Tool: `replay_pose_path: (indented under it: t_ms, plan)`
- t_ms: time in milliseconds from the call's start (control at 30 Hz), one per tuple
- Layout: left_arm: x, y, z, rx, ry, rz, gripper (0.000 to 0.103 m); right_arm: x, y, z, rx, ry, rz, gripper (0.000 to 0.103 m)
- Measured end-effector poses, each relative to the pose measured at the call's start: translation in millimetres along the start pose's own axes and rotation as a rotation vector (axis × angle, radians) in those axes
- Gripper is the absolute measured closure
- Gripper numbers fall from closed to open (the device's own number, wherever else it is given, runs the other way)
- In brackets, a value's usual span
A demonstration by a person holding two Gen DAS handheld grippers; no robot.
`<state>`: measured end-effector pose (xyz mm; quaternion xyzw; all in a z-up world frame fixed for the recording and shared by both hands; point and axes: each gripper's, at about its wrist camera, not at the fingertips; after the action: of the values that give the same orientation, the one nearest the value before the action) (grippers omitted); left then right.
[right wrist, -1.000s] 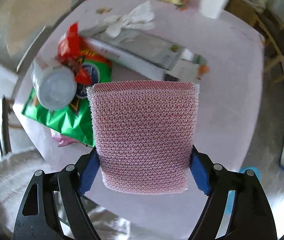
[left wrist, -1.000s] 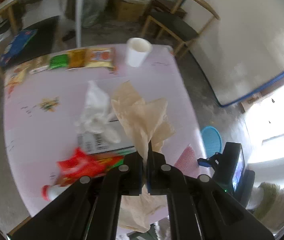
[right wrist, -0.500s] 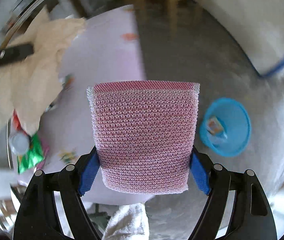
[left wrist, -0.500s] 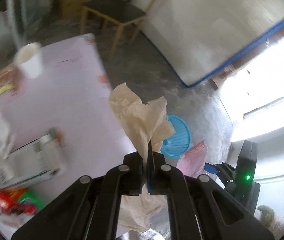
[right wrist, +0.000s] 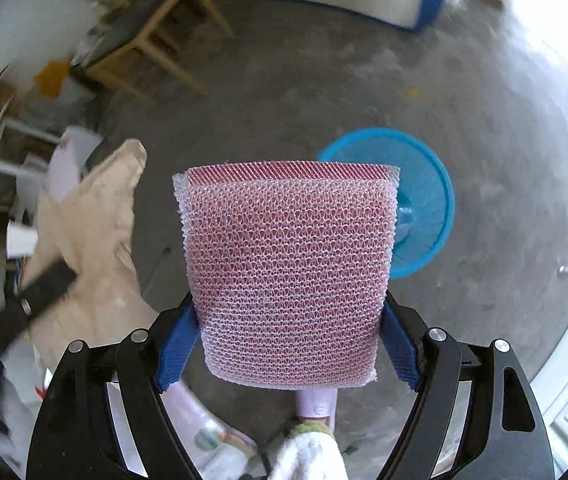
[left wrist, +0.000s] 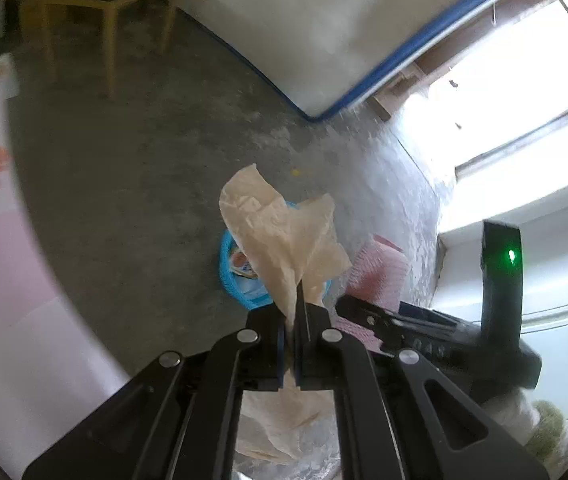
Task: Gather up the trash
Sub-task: 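Carry the bag and sponge over the blue wastebasket and open both grippers, then move both tools back over the trash on the table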
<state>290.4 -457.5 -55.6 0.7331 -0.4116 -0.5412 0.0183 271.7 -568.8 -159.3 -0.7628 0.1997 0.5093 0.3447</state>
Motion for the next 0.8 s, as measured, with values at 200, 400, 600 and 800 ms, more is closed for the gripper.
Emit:
replay_pose_path:
  t_ms: [200, 400, 600, 800]
  plan:
    - [86.0, 10.8, -2.1, 0.029, -0.049, 0.014, 0.1, 58.7, 54.8, -30.3, 0.165, -0.051, 0.014, 0.024]
    - [150.1, 1.3, -1.5, -0.005, -0.072, -0.004, 0.073, 102.3, 105.5, -42.8, 0.32, -0.079, 0.038, 0.016]
    - [161.3, -4.4, -3.8, -0.074, -0.064, 0.001, 0.068, 109.8, 120.1, -41.4, 0.381, -0.072, 0.045, 0.012]
    - [132.5, -0.1, 1.5, -0.09, -0.04, 0.033, 0.064, 71.3, 104.3, -18.7, 0.31, -0.03, 0.048, 0.012]
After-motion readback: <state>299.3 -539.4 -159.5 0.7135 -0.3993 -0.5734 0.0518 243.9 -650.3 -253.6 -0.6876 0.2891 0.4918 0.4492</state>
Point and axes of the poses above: each gripper's, at about its wrist camera, not at the fingertips, and x roughly the way its jaws point, y to its right, z to its underside, and after that the axes turned 10 degrees about y, right-handed
